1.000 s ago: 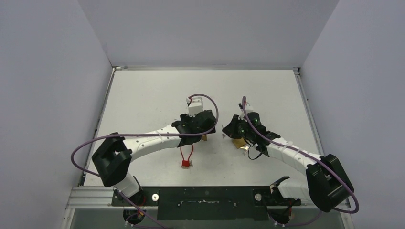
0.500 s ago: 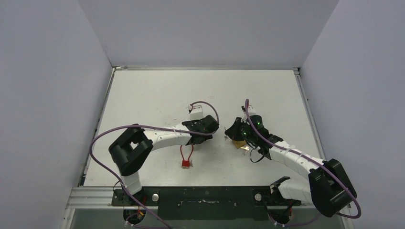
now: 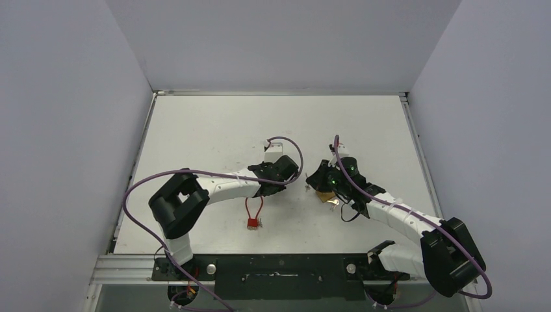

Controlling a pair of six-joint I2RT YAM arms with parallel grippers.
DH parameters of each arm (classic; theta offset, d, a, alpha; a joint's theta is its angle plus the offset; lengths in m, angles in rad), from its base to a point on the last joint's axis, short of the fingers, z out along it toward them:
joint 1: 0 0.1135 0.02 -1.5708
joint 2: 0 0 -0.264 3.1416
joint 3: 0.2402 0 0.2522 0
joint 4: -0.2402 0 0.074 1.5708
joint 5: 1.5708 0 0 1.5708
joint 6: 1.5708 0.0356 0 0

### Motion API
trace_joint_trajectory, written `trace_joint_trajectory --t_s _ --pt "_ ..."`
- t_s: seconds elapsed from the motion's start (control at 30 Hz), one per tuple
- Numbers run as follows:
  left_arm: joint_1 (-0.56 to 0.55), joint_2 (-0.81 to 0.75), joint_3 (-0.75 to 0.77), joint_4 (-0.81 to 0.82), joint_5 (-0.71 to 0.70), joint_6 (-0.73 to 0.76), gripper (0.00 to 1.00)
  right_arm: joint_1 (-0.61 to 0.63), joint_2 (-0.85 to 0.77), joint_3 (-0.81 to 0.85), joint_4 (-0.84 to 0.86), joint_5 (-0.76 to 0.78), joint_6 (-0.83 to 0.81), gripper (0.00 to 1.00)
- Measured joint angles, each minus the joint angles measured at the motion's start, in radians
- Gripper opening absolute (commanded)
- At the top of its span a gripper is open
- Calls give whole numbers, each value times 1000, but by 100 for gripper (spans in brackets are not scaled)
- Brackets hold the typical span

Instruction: Unlock with the key

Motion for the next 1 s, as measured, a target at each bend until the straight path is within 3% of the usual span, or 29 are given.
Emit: trace_joint_trajectory --t_s 0.07,0.13,0.27,0.4,0.7,0.9,1.0 --pt "0 1 -3 18 6 36 34 0 0 0 0 0 1 0" --pt "0 1 -12 39 10 62 43 0 0 0 0 0 5 0" --pt "0 7 -26 79 14 89 44 0 0 0 0 0 11 0" --pt "0 26 -29 111 15 98 36 0 0 0 0 0 13 0" --pt "-2 39 -40 148 1 109 0 0 0 -5 -2 0 14 0" --pt "2 35 -41 152 13 163 0 0 -1 -5 -4 -2 7 0" --pt "25 10 -41 145 98 238 0 -5 -15 -7 -3 -25 -12 0"
